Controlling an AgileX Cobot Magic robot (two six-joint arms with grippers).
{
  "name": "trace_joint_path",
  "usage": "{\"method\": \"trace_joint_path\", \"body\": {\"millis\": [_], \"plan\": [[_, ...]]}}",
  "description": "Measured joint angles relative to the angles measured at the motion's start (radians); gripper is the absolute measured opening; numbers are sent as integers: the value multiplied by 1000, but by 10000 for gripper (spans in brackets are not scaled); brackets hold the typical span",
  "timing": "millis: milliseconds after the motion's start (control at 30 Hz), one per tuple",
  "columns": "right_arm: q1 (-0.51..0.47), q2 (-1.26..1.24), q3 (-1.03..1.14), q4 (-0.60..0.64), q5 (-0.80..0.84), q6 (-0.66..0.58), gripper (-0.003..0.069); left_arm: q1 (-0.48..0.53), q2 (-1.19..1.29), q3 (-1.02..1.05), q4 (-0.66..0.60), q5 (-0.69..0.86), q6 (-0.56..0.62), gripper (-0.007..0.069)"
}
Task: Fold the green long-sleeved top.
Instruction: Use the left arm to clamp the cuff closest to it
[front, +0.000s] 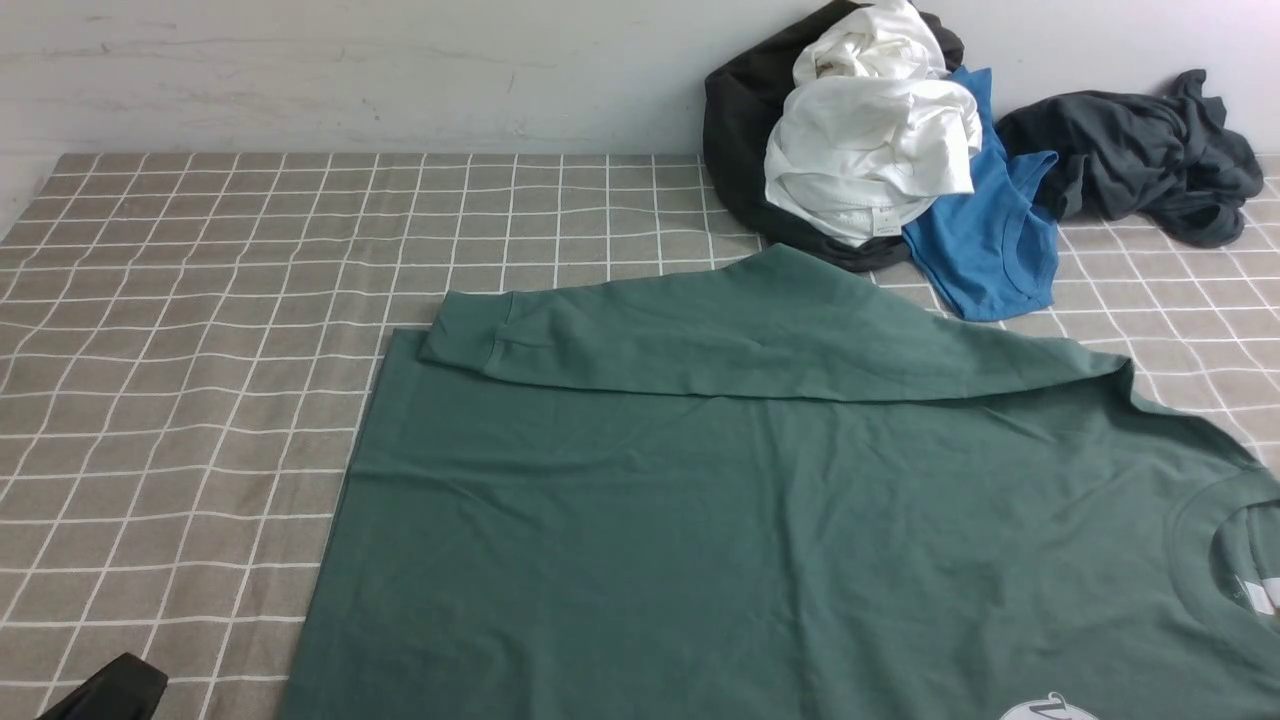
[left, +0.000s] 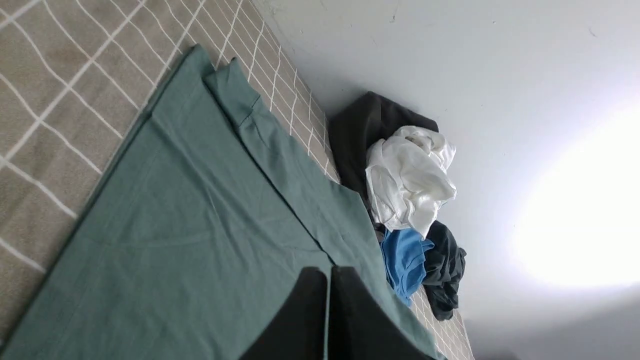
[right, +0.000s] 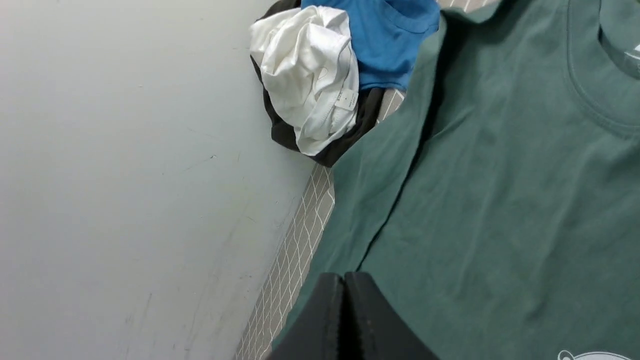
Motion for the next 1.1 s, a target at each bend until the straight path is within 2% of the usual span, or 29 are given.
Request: {"method": "trace_joint_path", "body": {"millis": [67, 133, 167, 200, 300, 333, 367, 400, 433, 467, 500, 633, 667, 700, 767, 933, 967, 1000, 1033, 1100], "plan": [[0, 0, 0, -13, 0, 1, -14, 0, 0, 0, -4, -1, 22, -7], [0, 0, 0, -35, -1, -10, -14, 0, 0, -21, -5, 25, 144, -7], [0, 0, 0, -35, -1, -12, -14, 0, 0, -25, -5, 25, 158, -7], [0, 0, 0, -42, -2, -41, -14, 0, 0, -60, -5, 49, 265, -7], [0, 0, -47, -72, 8, -198, -14, 0, 20, -164, -5, 99, 484, -7], [0, 9, -84, -90, 11, -264, -14, 0, 51, -206, 5, 122, 533, -7], [0, 9, -92, -94, 11, -277, -14, 0, 66, -213, 8, 132, 549, -7], [0, 66, -174, -139, 25, -387, -14, 0, 148, -280, 61, 182, 587, -7], [0, 75, -194, -149, 29, -408, -14, 0, 160, -289, 70, 189, 591, -7], [0, 168, -278, -197, 76, -488, -14, 0, 277, -362, 154, 266, 608, -7], [0, 191, -312, -215, 91, -517, -14, 0, 305, -383, 178, 287, 609, -7], [2, 482, -576, -316, 355, -714, -14, -7, 623, -641, 491, 577, 616, -7], [3, 482, -586, -317, 369, -721, -14, -9, 635, -659, 516, 589, 616, -6], [20, 560, -653, -325, 479, -759, -14, -43, 714, -706, 580, 661, 615, -3], [67, 657, -719, -318, 596, -804, -14, -135, 811, -746, 654, 731, 615, 16], [257, 827, -749, -308, 851, -886, -14, -410, 1012, -733, 733, 798, 614, 131], [265, 832, -748, -308, 856, -887, -14, -410, 1021, -733, 733, 798, 614, 131], [294, 850, -748, -309, 872, -891, -14, -455, 1064, -720, 747, 796, 614, 168], [350, 875, -748, -313, 882, -896, -14, -520, 1141, -695, 770, 783, 610, 242], [391, 885, -748, -320, 886, -899, -14, -567, 1215, -677, 783, 740, 608, 319]]}}
